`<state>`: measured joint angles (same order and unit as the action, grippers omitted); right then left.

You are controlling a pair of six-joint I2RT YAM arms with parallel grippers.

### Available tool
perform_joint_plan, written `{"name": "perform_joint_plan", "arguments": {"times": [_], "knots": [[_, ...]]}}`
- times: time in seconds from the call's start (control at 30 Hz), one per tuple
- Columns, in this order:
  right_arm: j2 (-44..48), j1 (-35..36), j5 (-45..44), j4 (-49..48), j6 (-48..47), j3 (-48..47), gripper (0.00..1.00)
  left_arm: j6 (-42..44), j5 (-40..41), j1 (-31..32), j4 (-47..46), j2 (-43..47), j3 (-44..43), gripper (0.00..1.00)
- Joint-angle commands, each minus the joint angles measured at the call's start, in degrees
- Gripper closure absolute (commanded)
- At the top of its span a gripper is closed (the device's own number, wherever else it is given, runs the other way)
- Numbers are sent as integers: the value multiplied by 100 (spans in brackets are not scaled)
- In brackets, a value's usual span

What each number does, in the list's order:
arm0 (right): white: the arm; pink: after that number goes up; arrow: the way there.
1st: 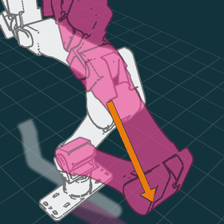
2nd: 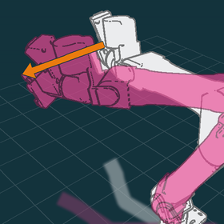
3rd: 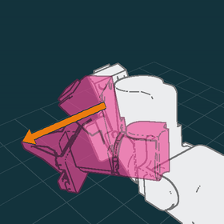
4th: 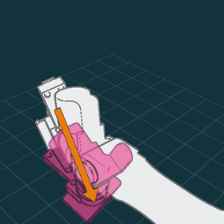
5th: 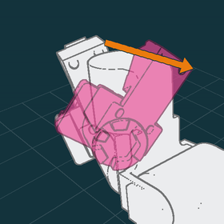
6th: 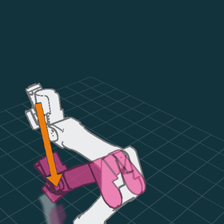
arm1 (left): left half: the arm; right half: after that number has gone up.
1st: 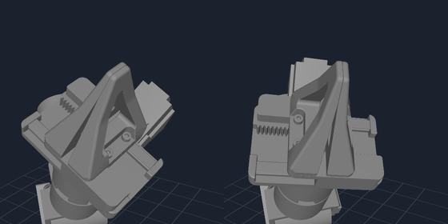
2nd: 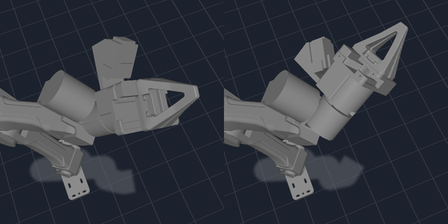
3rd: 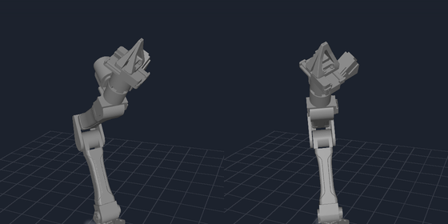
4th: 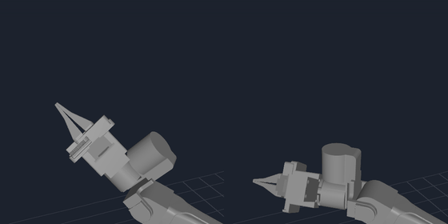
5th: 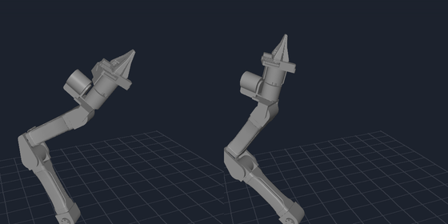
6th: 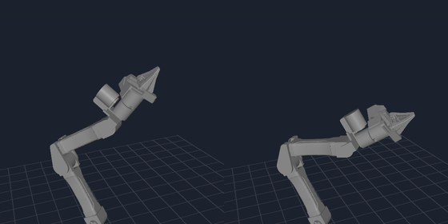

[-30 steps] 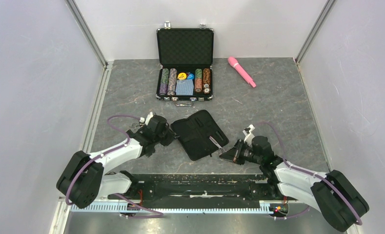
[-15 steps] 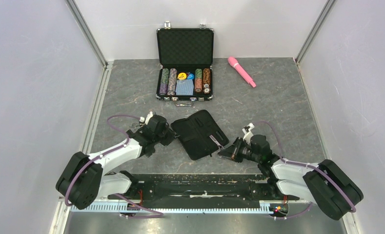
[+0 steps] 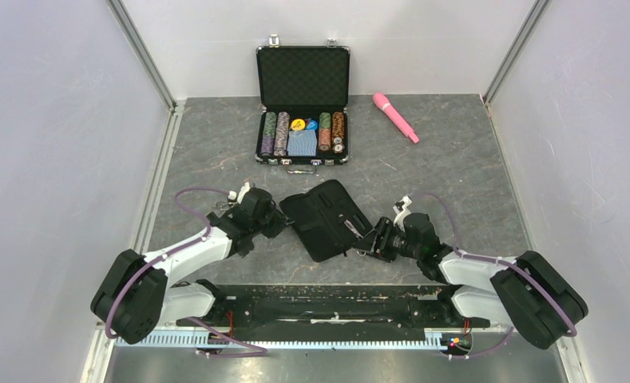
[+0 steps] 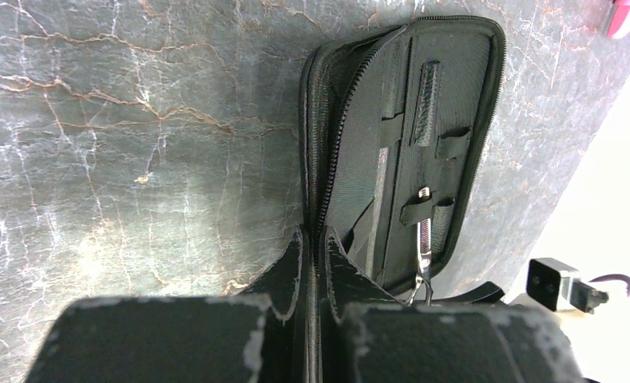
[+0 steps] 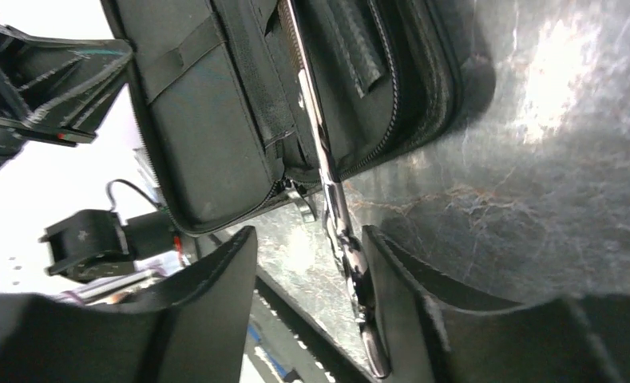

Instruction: Sort the hair-cutting tools

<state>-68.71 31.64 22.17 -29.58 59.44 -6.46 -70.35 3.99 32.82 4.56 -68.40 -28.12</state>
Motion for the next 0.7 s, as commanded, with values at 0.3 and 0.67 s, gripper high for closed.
{"name": "perform_joint_plan", "arguments": {"times": [0.3, 0.67], "knots": [[1026, -9, -1223, 3903, -2535, -1350, 25, 403, 103, -11, 54, -24, -133, 98], [1229, -8, -1510, 4507, -3037, -1679, 56, 533, -7, -12, 94, -139, -233, 98]]}}
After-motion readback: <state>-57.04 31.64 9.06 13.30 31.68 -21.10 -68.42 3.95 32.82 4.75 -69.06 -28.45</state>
